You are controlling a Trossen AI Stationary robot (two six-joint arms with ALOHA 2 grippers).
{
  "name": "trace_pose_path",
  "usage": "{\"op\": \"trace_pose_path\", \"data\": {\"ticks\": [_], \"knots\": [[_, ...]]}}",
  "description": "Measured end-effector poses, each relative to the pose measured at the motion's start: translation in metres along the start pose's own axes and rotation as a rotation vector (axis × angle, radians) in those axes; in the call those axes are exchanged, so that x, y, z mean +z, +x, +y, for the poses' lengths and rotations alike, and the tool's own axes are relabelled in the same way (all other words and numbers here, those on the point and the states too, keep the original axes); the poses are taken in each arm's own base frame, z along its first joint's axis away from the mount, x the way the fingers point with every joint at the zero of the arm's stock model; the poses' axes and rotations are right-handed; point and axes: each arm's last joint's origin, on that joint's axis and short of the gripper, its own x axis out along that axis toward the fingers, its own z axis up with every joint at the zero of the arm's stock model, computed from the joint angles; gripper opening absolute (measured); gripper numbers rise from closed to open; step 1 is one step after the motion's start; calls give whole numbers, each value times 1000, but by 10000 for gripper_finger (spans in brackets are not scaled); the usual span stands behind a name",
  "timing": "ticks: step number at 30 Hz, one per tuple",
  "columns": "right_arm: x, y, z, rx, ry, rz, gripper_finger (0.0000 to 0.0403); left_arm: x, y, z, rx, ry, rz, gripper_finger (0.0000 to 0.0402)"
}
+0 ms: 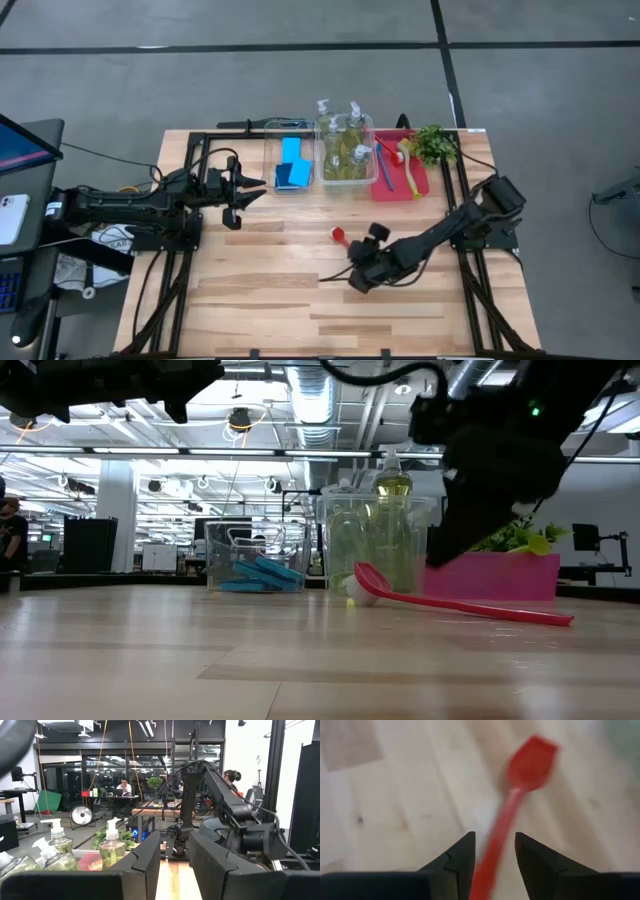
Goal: Pick & Place Kitchen Sink Supplies
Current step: Put the red dish brush into the red bin
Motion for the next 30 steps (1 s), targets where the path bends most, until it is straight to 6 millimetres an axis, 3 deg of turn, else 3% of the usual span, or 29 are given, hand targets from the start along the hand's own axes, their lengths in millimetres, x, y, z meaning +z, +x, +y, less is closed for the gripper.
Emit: {"op": "trace_pose_path", "data": {"ticks": [9, 14, 23, 30], "knots": [[12, 27, -14, -4, 47, 51, 113, 0, 0, 0, 0, 0, 0, 104], [16, 41, -18, 84, 94, 127, 103, 0, 0, 0, 0, 0, 0, 104], [0, 81, -11, 133, 16, 248, 97, 0, 0, 0, 0, 0, 0, 104], [-2, 82, -11, 176, -36, 284, 69, 0, 0, 0, 0, 0, 0, 104]]}}
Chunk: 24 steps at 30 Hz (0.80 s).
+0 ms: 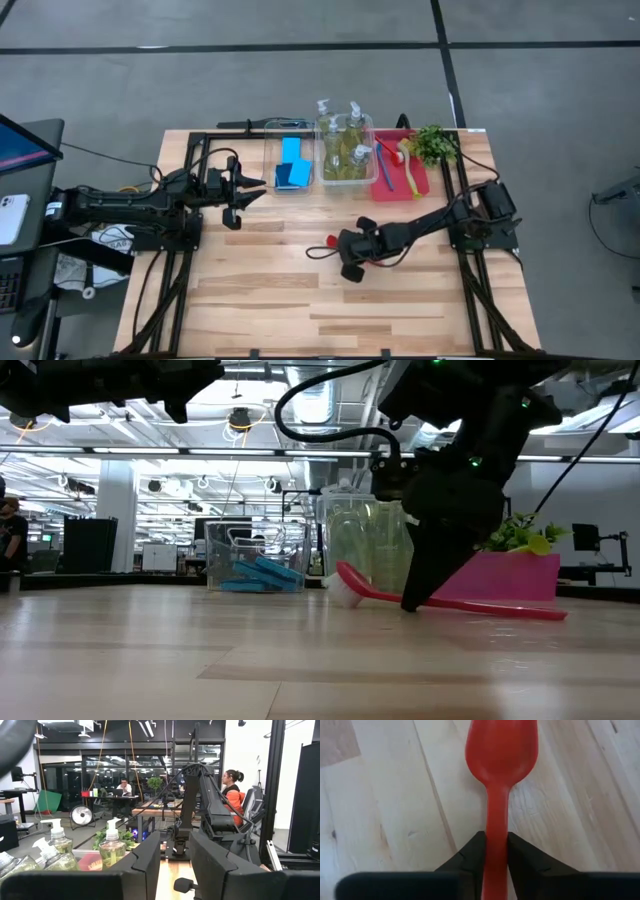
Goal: Pick & Place Kitchen Sink Supplies
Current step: Put the red dish brush into the red bin
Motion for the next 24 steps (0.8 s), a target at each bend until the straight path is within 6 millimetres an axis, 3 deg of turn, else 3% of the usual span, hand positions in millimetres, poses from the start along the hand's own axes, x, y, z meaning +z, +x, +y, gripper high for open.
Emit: {"op": "trace_pose_path", "data": {"ticks": [3, 10, 16, 24], "knots": [[3, -12, 0, 19, -35, -31, 43, 0, 0, 0, 0, 0, 0, 104], [6, -46, 6, 4, -75, -153, 41, 0, 0, 0, 0, 0, 0, 104], [5, -64, 25, -14, -187, -317, 57, 0, 0, 0, 0, 0, 0, 104], [14, -88, 45, -58, -345, -534, 45, 0, 0, 0, 0, 0, 0, 104]]}}
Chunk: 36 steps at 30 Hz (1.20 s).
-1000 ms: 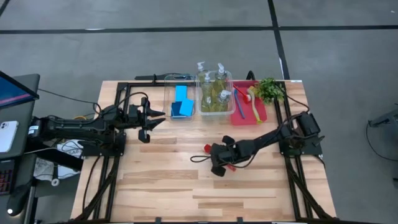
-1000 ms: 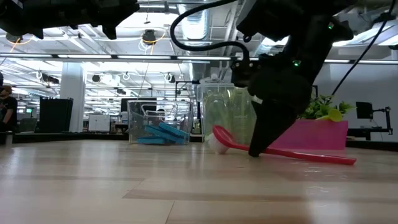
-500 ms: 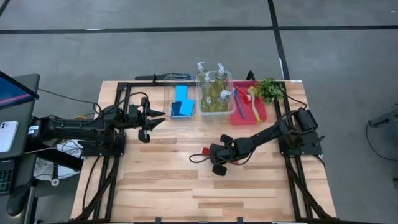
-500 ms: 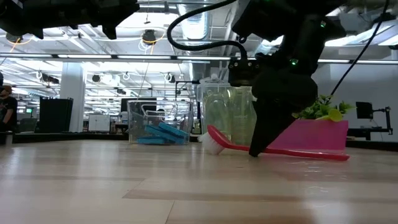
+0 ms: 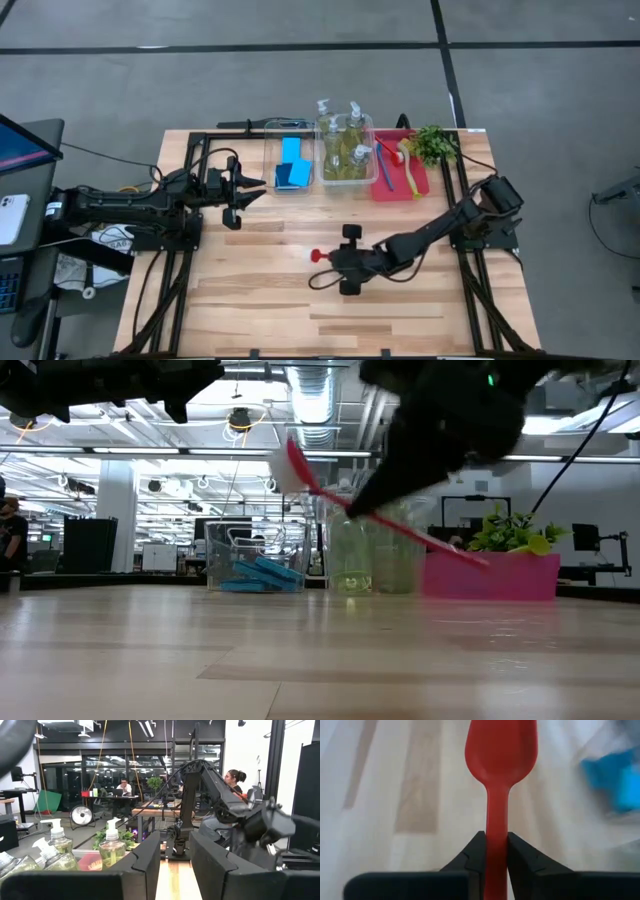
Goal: Pick & Place Kitchen Sink Supplies
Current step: Put the red dish brush into the red bin
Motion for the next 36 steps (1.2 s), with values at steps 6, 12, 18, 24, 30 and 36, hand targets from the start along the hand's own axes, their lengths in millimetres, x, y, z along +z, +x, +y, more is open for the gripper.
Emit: {"op": "trace_pose_path", "data": {"ticks": [6, 12, 18, 24, 30, 36], "knots": [[21, -20, -4, -187, 36, -111, 60, 0, 0, 0, 0, 0, 0, 104], [35, -32, -10, -231, 107, -176, 47, 0, 0, 0, 0, 0, 1, 104], [34, -30, -9, -229, 103, -172, 55, 0, 0, 0, 0, 0, 1, 104], [38, -32, -11, -293, 140, -212, 53, 0, 0, 0, 0, 0, 1, 104], [40, -39, -19, -485, 188, -255, 51, 0, 0, 0, 0, 0, 2, 104], [51, -65, -34, -553, 258, -321, 52, 0, 0, 0, 0, 0, 3, 104]]}}
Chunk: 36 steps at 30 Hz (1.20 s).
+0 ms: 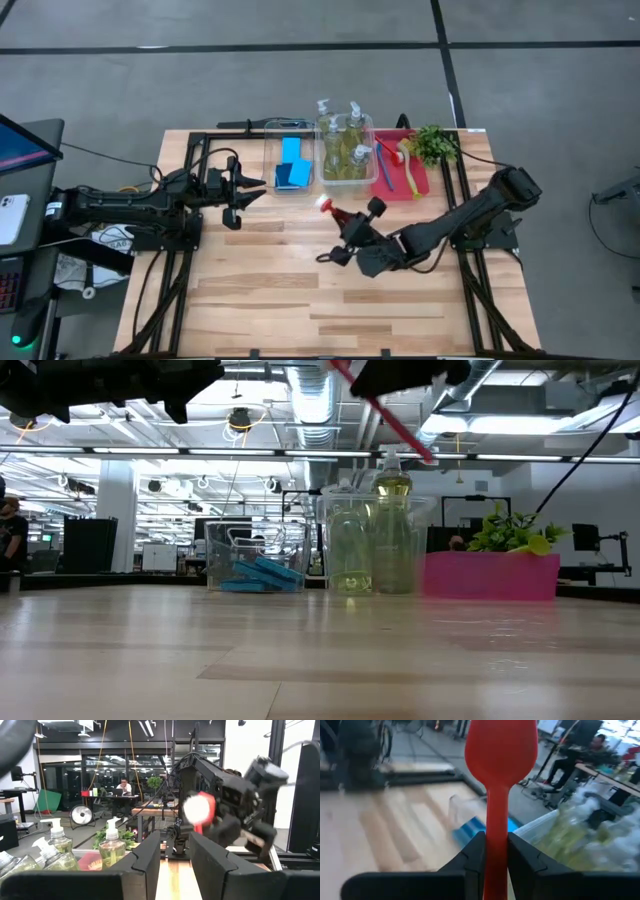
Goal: Pick & Place Kitchen Sink Supplies
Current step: Put the red dish brush into the red bin
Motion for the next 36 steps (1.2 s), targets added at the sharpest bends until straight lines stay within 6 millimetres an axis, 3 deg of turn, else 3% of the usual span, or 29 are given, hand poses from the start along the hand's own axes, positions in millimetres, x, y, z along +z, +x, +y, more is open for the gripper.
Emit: {"op": "trace_pose_path", "data": {"ticks": [9, 13, 18, 36], "knots": [[28, -16, -36, -180, 54, -73, 53, 0, 0, 0, 0, 0, 2, 104], [21, -10, -37, -288, 20, -73, 53, -1, 0, 0, 0, 0, 8, 104], [19, -3, -39, -299, 4, -60, 53, -4, 2, 0, 0, -1, 27, 104], [13, -5, -45, -424, -107, -56, 53, -10, 7, 0, -1, 28, 51, 104]]}}
